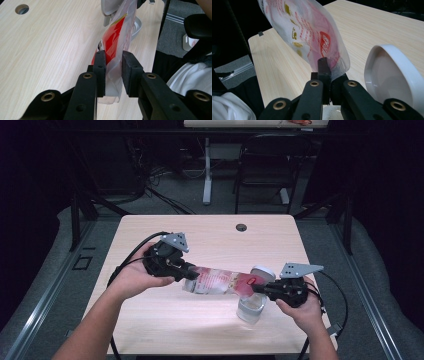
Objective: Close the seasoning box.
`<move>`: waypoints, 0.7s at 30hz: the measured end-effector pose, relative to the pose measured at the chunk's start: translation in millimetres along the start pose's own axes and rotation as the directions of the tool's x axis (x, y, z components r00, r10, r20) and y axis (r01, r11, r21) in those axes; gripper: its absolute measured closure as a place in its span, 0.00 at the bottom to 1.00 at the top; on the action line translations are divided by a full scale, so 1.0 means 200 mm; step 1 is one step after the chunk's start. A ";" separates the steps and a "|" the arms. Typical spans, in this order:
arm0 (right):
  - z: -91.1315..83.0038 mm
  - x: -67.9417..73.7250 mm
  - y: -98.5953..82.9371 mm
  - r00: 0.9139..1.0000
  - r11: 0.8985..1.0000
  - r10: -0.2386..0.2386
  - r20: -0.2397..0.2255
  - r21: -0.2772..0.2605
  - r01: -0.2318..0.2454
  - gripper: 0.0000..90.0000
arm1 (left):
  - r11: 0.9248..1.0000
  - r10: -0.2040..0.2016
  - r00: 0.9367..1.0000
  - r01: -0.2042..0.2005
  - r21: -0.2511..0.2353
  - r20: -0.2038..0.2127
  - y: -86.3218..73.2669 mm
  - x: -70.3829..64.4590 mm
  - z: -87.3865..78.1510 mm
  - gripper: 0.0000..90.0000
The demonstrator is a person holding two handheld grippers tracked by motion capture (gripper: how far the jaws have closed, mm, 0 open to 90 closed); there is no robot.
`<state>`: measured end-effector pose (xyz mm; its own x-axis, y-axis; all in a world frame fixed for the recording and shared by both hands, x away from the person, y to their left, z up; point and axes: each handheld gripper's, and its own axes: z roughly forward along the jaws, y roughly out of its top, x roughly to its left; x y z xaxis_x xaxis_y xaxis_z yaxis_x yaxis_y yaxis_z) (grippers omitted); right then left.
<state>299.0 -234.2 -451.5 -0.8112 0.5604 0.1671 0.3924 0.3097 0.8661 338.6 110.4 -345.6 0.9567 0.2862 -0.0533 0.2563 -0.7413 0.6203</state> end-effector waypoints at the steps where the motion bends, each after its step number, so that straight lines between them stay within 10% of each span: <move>1: 0.00 0.00 0.00 1.000 1.000 0.000 0.001 0.001 0.000 1.00 | 1.000 -0.002 1.000 0.002 -0.001 0.002 0.00 0.00 0.00 0.84; 21: -0.01 0.00 -0.01 1.000 1.000 0.005 0.016 0.002 -0.005 0.99 | 1.000 0.011 1.000 -0.011 -0.004 0.001 0.04 0.00 0.00 0.85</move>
<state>297.1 -236.6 -453.2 -0.8025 0.5738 0.1636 0.3971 0.3088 0.8643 340.3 104.2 -339.6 0.9596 0.2773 -0.0469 0.2450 -0.7423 0.6237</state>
